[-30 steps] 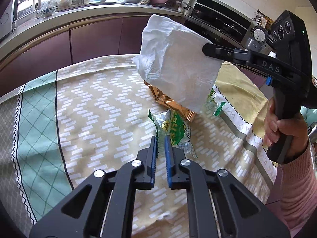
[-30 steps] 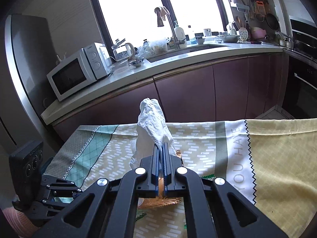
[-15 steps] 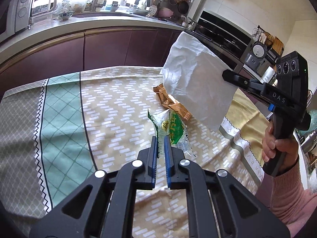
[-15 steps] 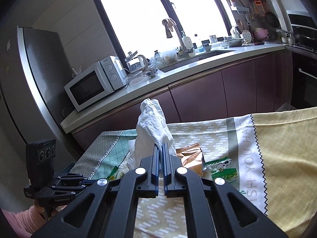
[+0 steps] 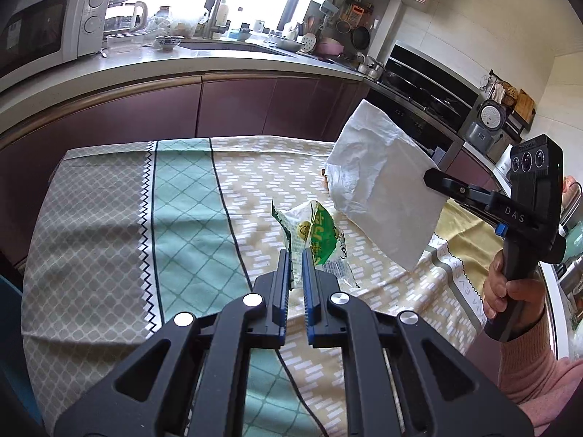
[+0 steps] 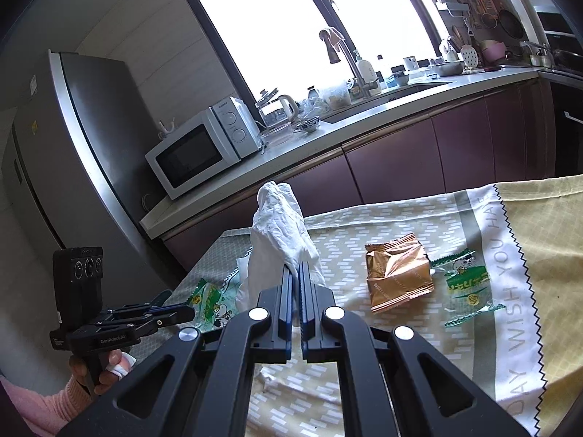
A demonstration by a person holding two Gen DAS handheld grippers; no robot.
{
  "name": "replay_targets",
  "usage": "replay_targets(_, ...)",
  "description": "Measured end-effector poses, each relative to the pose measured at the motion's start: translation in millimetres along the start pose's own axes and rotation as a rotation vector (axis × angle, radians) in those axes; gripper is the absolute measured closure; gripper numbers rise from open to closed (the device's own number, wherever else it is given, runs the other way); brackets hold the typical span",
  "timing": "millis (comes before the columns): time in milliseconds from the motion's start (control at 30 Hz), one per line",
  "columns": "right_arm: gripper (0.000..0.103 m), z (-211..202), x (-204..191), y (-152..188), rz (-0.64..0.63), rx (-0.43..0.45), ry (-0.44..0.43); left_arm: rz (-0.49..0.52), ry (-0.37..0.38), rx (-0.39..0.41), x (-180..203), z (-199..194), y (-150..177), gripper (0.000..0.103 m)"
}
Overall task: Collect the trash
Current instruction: 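Lift the green packet and white bag and carry them toward the teal bin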
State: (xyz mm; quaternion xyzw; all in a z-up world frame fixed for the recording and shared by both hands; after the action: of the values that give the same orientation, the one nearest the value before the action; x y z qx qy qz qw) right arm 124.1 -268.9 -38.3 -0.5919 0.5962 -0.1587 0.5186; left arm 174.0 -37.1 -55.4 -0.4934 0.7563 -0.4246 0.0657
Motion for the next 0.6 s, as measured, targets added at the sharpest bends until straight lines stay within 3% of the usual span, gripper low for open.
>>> replay_targets(600,0.100,26.3,-66.9,22.6,-0.018,-0.046,-0.110,-0.060,-0.094,0.066,-58.6,-73.0,27.0,0.096)
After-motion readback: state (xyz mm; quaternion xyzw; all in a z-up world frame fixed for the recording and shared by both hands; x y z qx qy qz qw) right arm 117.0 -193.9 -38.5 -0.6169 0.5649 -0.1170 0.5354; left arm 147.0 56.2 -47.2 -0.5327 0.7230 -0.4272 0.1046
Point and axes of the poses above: each gripper's, at about its wrist camera, not at the fingertips, and z roughly the way its jaws point, x to its right, y to its underside, the point moved 5 cm from there along z, roughly the way its jaws point, and after that the axes turned 2 degrees about -z, right-handed, at the moved point
